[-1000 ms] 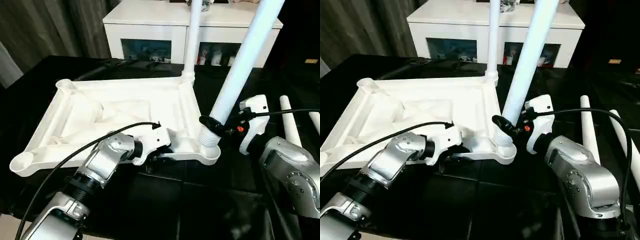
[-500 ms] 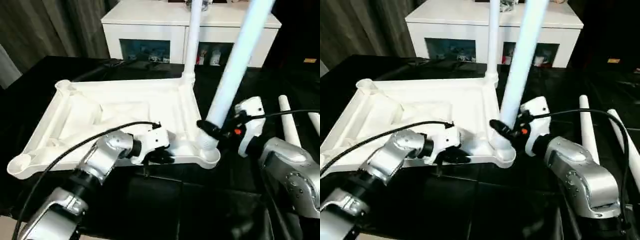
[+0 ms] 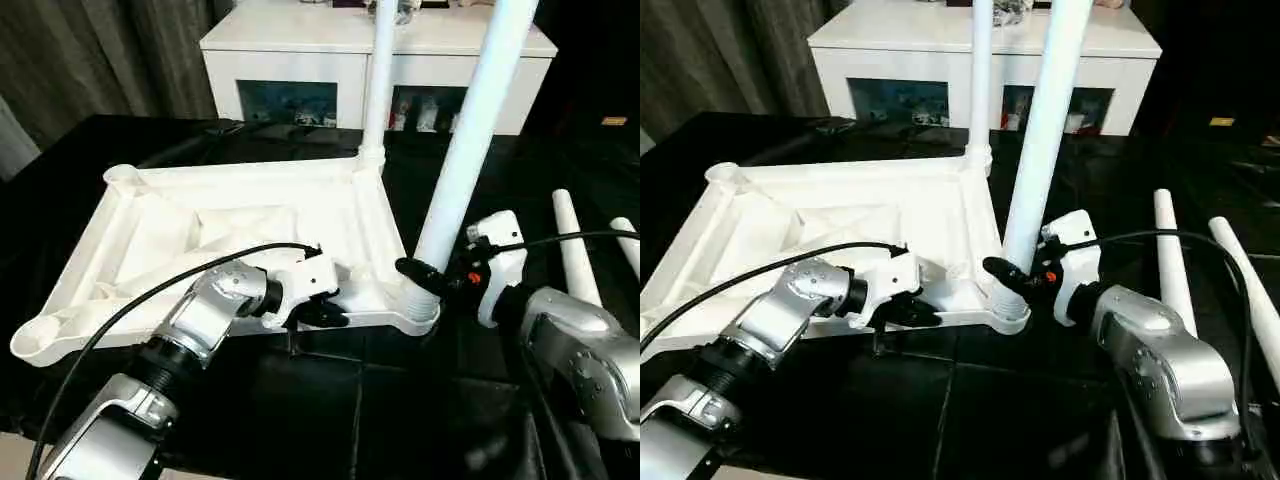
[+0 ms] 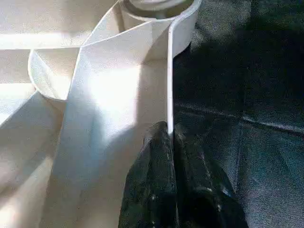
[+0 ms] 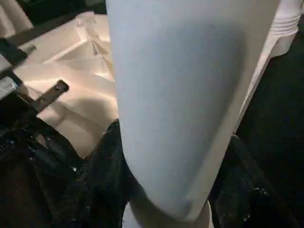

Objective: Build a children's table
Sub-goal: Insert table leg to table base

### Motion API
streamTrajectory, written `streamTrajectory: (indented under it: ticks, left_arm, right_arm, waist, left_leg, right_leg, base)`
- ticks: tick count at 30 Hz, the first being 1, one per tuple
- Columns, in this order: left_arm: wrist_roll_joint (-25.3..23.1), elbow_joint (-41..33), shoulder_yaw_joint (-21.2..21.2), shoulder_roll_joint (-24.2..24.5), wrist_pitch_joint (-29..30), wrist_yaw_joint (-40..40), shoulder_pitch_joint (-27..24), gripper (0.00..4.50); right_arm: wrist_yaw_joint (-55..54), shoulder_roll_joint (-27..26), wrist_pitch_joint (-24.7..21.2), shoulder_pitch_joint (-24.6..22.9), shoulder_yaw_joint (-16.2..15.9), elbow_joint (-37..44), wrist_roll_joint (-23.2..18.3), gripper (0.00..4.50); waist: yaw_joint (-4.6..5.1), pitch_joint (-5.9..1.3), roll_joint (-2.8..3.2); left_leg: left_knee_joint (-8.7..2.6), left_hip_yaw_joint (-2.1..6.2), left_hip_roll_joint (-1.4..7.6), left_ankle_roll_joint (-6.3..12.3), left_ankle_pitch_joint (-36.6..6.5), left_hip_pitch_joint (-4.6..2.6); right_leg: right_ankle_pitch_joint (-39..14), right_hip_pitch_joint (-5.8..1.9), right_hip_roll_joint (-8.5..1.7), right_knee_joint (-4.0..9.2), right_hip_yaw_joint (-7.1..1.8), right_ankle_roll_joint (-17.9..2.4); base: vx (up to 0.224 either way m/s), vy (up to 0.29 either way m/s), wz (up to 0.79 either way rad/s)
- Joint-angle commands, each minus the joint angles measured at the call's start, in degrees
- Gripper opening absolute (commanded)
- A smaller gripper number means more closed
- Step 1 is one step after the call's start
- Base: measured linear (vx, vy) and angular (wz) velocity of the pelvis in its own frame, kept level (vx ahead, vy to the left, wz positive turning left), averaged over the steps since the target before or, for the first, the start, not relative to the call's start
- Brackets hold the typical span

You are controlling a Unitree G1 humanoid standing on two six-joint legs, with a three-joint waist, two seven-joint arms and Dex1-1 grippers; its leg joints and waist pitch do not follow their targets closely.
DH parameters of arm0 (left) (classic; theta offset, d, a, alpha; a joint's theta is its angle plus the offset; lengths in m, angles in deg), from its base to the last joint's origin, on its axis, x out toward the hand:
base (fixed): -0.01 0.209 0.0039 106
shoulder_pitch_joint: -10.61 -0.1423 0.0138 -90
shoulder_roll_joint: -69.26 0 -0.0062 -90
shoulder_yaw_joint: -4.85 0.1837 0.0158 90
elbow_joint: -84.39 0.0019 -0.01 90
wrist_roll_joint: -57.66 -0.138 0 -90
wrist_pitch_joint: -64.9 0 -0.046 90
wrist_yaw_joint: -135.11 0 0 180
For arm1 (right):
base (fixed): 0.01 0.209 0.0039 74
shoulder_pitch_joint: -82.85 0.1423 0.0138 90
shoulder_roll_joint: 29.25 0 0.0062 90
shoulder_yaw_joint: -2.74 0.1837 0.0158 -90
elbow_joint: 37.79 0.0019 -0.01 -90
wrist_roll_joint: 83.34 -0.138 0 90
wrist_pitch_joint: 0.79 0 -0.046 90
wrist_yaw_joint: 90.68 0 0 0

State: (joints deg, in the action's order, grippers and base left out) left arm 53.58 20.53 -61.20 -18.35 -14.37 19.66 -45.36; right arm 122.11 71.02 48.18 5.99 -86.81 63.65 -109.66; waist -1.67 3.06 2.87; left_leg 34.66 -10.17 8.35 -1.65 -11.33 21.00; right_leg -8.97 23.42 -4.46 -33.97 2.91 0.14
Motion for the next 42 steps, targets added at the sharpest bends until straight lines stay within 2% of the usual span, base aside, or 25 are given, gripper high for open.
streamTrajectory:
  ticks: [1,3,4,6,7,8,9,10,12,15,17,21,22,23,28,32,33,34,36,37,39,40,42]
  left_arm:
    - [-0.5,0.2,-0.5,1.1,0.4,-0.7,-0.3,0.00]
    - [-0.5,0.2,-0.6,1.1,0.5,-0.8,-0.1,0.00]
    - [-0.5,0.2,-0.6,1.2,0.5,-0.8,-0.1,0.00]
    - [-0.5,0.3,-0.6,1.2,0.5,-0.8,-0.1,0.00]
    - [-0.5,0.2,-0.5,1.3,0.6,-0.7,-0.1,0.00]
    - [-0.5,0.2,-0.5,1.3,0.6,-0.7,-0.1,0.00]
    - [-0.5,0.3,-0.5,1.3,0.6,-0.7,-0.1,0.00]
    - [-0.4,0.2,-0.5,1.3,0.6,-0.6,-0.1,0.00]
    - [-0.3,0.2,-0.5,1.3,0.5,-0.6,-0.1,0.00]
    - [-0.3,0.3,-0.5,1.3,0.4,-0.6,-0.1,0.00]
    - [-0.1,0.2,-0.7,1.2,0.5,-0.8,0.1,0.00]
    - [0.0,0.2,-1.0,1.1,0.7,-1.1,0.3,0.00]
    - [0.0,0.3,-1.1,1.1,0.6,-1.2,0.3,0.00]
    - [0.0,0.4,-1.1,1.1,0.6,-1.3,0.4,0.00]
    - [0.3,0.9,-1.5,0.6,0.6,-1.9,0.7,0.00]
    - [0.3,1.2,-1.6,0.3,0.5,-2.3,1.1,0.00]
    - [0.3,1.3,-1.6,0.3,0.5,-2.4,1.1,0.00]
    - [0.3,1.4,-1.6,0.3,0.5,-2.4,1.2,0.00]
    - [0.3,1.5,-1.7,0.3,0.5,-2.4,1.3,0.00]
    - [0.3,1.6,-1.7,0.3,0.4,-2.4,1.5,0.00]
    - [0.3,1.6,-1.7,0.3,0.4,-2.4,1.5,0.00]
    - [0.3,1.9,-1.8,0.3,0.3,-2.5,1.8,0.00]
    - [0.3,2.0,-1.9,0.3,0.3,-2.6,1.9,0.00]
  right_arm:
    - [1.0,0.6,1.4,1.1,-0.7,-1.0,0.8,1.88]
    - [1.9,1.3,1.3,1.5,-1.4,-2.2,1.5,1.88]
    - [2.2,1.7,1.2,1.6,-1.7,-2.4,1.8,1.88]
    - [2.5,1.8,1.0,1.8,-1.5,-2.5,1.4,1.88]
    - [3.5,2.0,0.4,1.9,-1.5,-2.3,0.8,1.88]
    - [3.9,2.2,0.3,2.0,-1.6,-2.2,0.7,1.88]
    - [4.2,2.3,0.3,2.0,-1.7,-2.3,0.6,1.88]
    - [4.6,2.2,0.3,2.1,-1.8,-2.7,0.4,1.88]
    - [4.6,1.7,0.5,2.5,-1.7,-3.6,0.1,1.88]
    - [4.1,0.4,1.0,3.0,-0.7,-5.1,-0.5,1.88]
    - [3.6,-1.3,1.7,3.3,1.1,-6.9,-1.2,1.88]
    - [3.4,-2.0,3.2,1.5,1.9,-7.5,-0.8,1.88]
    - [3.2,-2.3,3.6,0.8,2.1,-7.6,-0.8,1.88]
    - [3.1,-2.5,3.9,0.3,2.2,-7.6,-0.7,1.88]
    - [2.4,-5.4,8.3,-4.1,3.8,-7.5,-0.5,1.87]
    - [2.1,-7.0,10.5,-6.0,4.4,-6.9,-0.9,1.87]
    - [2.0,-7.6,11.6,-6.7,4.5,-6.8,-0.9,1.87]
    - [1.9,-8.3,13.0,-7.5,4.5,-6.8,-0.7,1.87]
    - [2.0,-8.5,14.8,-8.3,4.1,-6.7,0.1,1.87]
    - [2.1,-8.8,17.3,-9.5,3.2,-6.5,1.7,1.87]
    - [2.1,-8.8,18.2,-9.9,2.8,-6.3,2.3,1.87]
    - [2.8,-8.0,20.2,-10.7,1.2,-5.8,4.4,1.87]
    - [3.1,-7.5,21.0,-11.1,0.4,-5.6,5.3,1.87]
  waist:
    - [-0.32,-3.73,-1.15]
    - [-0.26,-3.75,-1.67]
    - [-0.38,-3.71,-1.47]
    - [-0.35,-3.70,-1.49]
    - [-0.28,-3.69,-2.15]
    - [-0.41,-3.64,-1.83]
    - [-0.41,-3.66,-1.82]
    - [-0.36,-3.66,-2.14]
    - [-0.36,-3.64,-1.92]
    - [-0.22,-3.60,-2.07]
    - [-0.21,-3.63,-2.05]
    - [-0.23,-3.66,-2.09]
    - [-0.17,-3.68,-2.52]
    - [-0.28,-3.66,-2.34]
    - [-0.21,-3.57,-2.07]
    - [-0.15,-3.49,-2.15]
    - [-0.20,-3.48,-1.90]
    - [-0.16,-3.46,-1.89]
    - [-0.18,-3.42,-1.89]
    - [-0.15,-3.45,-1.92]
    - [-0.13,-3.37,-1.85]
    - [-0.10,-3.34,-1.74]
    - [-0.06,-3.32,-1.87]
  left_leg:
    - [-4.23,1.62,4.06,2.22,-12.7,-0.28]
    - [-4.24,1.56,4.03,2.52,-12.0,-0.11]
    - [-4.23,1.58,4.04,2.68,-11.8,-0.14]
    - [-4.16,1.52,4.01,2.93,-11.9,-0.15]
    - [-4.10,1.42,3.98,3.11,-11.9,-0.11]
    - [-4.18,1.55,4.02,3.15,-11.7,-0.08]
    - [-4.13,1.50,4.01,3.16,-11.7,-0.11]
    - [-4.13,1.50,4.08,3.19,-11.6,-0.11]
    - [-4.21,1.58,4.12,3.05,-11.7,-0.17]
    - [-4.18,1.52,4.02,2.78,-12.4,-0.20]
    - [-4.17,1.53,4.03,2.59,-12.4,-0.21]
    - [-4.21,1.52,4.07,2.67,-11.9,-0.16]
    - [-4.23,1.46,4.09,2.84,-11.7,-0.06]
    - [-4.22,1.49,4.11,2.87,-11.8,-0.13]
    - [-4.43,1.59,4.16,2.31,-13.9,-0.24]
    - [-4.54,1.65,4.14,2.09,-14.9,-0.21]
    - [-4.56,1.70,4.16,2.01,-15.0,-0.26]
    - [-4.62,1.71,4.18,1.85,-15.7,-0.36]
    - [-4.66,1.66,4.19,1.79,-16.1,-0.34]
    - [-4.72,1.76,4.21,1.72,-16.2,-0.28]
    - [-4.78,1.76,4.22,1.57,-16.8,-0.32]
    - [-4.87,1.82,4.23,1.49,-17.2,-0.29]
    - [-4.86,1.81,4.15,1.50,-17.5,-0.28]
  right_leg:
    - [-19.4,-2.83,-4.31,4.50,-2.55,-12.2]
    - [-18.3,-2.98,-4.19,4.34,-2.52,-12.4]
    - [-18.4,-2.99,-4.26,4.32,-2.51,-12.5]
    - [-18.7,-2.97,-4.30,4.42,-2.54,-12.4]
    - [-19.5,-2.99,-4.30,4.57,-2.52,-12.1]
    - [-20.4,-2.97,-4.32,4.49,-2.50,-11.7]
    - [-20.7,-2.91,-4.33,4.58,-2.50,-11.6]
    - [-20.6,-2.89,-4.31,4.59,-2.51,-11.5]
    - [-20.5,-2.81,-4.27,4.50,-2.49,-11.7]
    - [-21.0,-2.76,-4.28,4.60,-2.48,-11.8]
    - [-21.3,-2.75,-4.36,4.65,-2.51,-11.8]
    - [-19.8,-2.80,-4.25,4.49,-2.49,-12.1]
    - [-19.6,-2.87,-4.27,4.47,-2.49,-12.0]
    - [-19.9,-2.81,-4.35,4.44,-2.51,-12.0]
    - [-21.8,-2.60,-4.36,4.77,-2.48,-11.4]
    - [-23.1,-2.58,-4.38,4.95,-2.47,-11.1]
    - [-23.2,-2.52,-4.38,4.95,-2.47,-11.0]
    - [-23.4,-2.43,-4.32,4.99,-2.49,-11.0]
    - [-23.6,-2.35,-4.35,5.14,-2.50,-10.8]
    - [-23.6,-2.47,-4.40,5.07,-2.48,-10.8]
    - [-23.9,-2.39,-4.35,5.18,-2.51,-10.6]
    - [-24.2,-2.35,-4.29,5.17,-2.46,-10.5]
    - [-24.8,-2.44,-4.34,5.26,-2.51,-10.2]
  base:
    - [0.000,0.000,0.00]
    - [0.000,0.000,0.00]
    - [0.000,0.000,0.00]
    - [0.000,0.000,0.00]
    - [0.000,0.000,0.00]
    - [0.000,0.000,0.00]
    - [0.000,0.000,0.00]
    - [0.000,0.000,0.00]
    - [0.000,0.000,0.00]
    - [0.000,0.000,0.00]
    - [0.000,0.000,0.00]
    - [0.000,0.000,0.00]
    - [0.000,0.000,0.00]
    - [0.000,0.000,0.00]
    - [0.000,0.000,0.00]
    - [0.000,0.000,0.00]
    - [0.000,0.000,0.00]
    - [0.000,0.000,0.00]
    - [0.000,0.000,0.00]
    - [0.000,0.000,0.00]
    - [0.000,0.000,0.00]
    - [0.000,0.000,0.00]
    - [0.000,0.000,0.00]
